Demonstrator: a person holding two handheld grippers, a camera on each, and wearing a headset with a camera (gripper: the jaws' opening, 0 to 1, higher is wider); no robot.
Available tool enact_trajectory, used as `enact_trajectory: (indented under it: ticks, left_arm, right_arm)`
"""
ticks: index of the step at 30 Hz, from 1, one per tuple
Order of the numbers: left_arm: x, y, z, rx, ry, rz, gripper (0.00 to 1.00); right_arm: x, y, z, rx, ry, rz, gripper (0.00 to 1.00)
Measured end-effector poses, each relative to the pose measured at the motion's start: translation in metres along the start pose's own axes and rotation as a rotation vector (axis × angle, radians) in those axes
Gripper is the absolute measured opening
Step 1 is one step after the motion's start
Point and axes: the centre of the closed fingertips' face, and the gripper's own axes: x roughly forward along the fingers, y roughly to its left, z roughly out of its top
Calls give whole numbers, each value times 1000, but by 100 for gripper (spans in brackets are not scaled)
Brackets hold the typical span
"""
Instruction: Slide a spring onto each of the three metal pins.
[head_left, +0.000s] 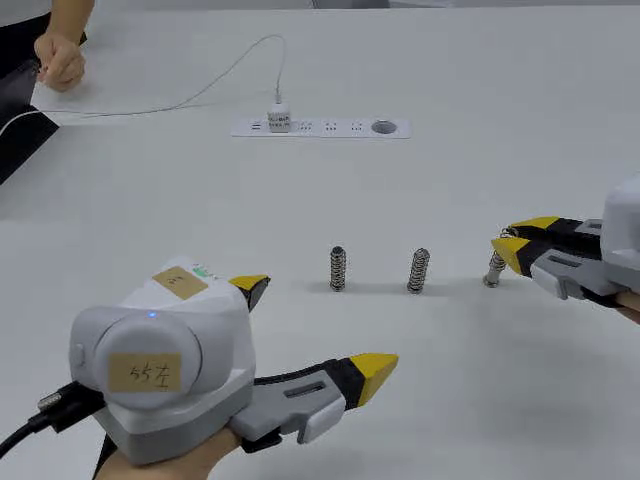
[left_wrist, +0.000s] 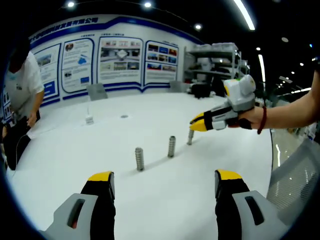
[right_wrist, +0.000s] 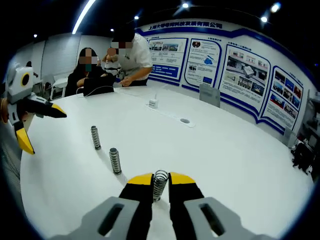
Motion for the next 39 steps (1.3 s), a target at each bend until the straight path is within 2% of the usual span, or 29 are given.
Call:
enact_trajectory:
  ticks: [14, 15, 23, 29, 39]
  left_arm:
    - [1, 2, 0, 1, 3, 4, 83]
    - [1, 2, 0, 2, 6, 4, 83]
    - [1, 4, 1, 0, 2, 8, 82]
    - [0, 8, 4, 4, 0, 14, 81]
    - [-6, 16, 16, 15, -5, 23, 82]
  right_arm:
    - [7, 4, -14, 48, 33, -10, 12]
    - [7, 4, -12, 43, 22, -13, 12]
    - [6, 2, -14, 60, 35, -23, 12]
    - [-1, 3, -14, 106, 40, -25, 23]
    - [-32, 10, 9, 198, -5, -11, 46]
